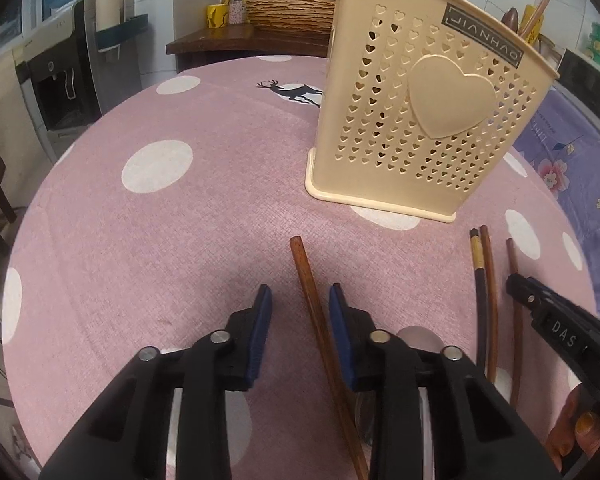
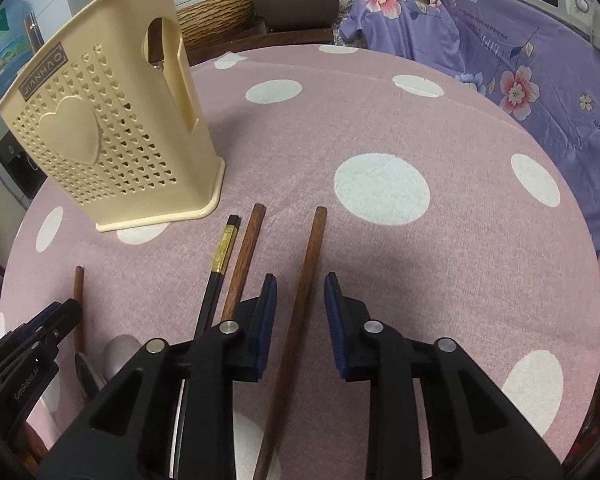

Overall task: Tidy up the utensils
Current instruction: 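Grasp a brown chopstick with the right tool while the left tool grasps another brown chopstick, then lift the chopstick with the right tool while the left tool carries its chopstick over the holder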

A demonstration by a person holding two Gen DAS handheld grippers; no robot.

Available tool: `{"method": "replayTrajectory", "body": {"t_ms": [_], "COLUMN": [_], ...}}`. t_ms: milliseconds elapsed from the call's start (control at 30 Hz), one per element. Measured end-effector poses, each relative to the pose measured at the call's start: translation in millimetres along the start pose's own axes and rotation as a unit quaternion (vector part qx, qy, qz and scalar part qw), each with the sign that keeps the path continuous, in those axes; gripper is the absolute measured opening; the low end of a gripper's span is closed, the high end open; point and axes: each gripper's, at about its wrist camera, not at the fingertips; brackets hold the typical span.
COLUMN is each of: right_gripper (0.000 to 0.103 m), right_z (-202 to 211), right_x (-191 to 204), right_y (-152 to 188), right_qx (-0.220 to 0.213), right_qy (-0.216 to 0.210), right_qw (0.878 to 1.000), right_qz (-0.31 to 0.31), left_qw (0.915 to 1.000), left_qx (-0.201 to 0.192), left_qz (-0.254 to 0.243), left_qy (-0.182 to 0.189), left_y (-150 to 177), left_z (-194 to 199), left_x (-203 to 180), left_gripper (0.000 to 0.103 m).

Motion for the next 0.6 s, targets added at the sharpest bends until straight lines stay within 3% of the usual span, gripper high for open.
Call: {"method": "replayTrajectory", "body": {"t_ms": [167, 600], "right_gripper": [0.012, 0.009], "right_z": [-8, -15], "right_x": [-2, -6], "right_y": [-9, -18], "right_qx": [-0.003, -0.003], "right_qy": [0.011, -0.006], "right_qw": [1.0, 1.0], "right_qz": [-0.002, -0.014], "left_qw": [0.9999, 0.9998], "left_qx": [0.003, 0.006], "left_qz": [-0.009, -0.02], "left_qy": [-0.009, -0.005], "left_y": [-6, -12], "left_z": [-5, -10], "left_x": [-4, -9], "left_gripper": [0.011, 0.009]}}
Point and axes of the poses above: each gripper's, at about its wrist camera, not at the fingertips, and z roughly against the way its jaws point, x to its left, y to its underside, and after that the axes turned 3 degrees about -x, right-handed
